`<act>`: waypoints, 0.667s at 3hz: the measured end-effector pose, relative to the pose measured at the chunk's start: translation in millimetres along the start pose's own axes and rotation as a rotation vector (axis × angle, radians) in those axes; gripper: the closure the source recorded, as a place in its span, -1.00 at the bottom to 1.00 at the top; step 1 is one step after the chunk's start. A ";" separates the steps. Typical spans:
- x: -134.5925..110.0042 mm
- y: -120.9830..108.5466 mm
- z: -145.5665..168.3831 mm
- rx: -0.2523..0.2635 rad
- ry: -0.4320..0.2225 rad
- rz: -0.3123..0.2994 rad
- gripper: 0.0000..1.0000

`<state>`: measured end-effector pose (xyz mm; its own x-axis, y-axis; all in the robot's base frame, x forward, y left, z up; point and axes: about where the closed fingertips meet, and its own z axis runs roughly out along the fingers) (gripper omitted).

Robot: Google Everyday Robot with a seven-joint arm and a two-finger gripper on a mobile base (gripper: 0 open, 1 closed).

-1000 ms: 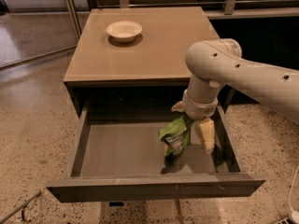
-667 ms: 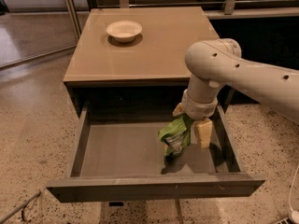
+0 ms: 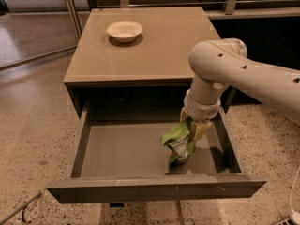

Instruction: Pick green rice chip bag from top drawer and place on counter

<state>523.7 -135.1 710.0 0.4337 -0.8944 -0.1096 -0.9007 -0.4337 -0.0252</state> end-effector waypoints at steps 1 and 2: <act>-7.6 1.9 -24.0 0.084 0.002 -0.018 0.78; -13.0 1.8 -58.7 0.182 0.008 -0.032 1.00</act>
Offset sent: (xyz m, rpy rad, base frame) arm -0.0066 0.0052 0.1049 0.1186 -0.2824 0.0138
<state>517.8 -130.7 769.7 0.4618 -0.8816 -0.0978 -0.8757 -0.4356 -0.2081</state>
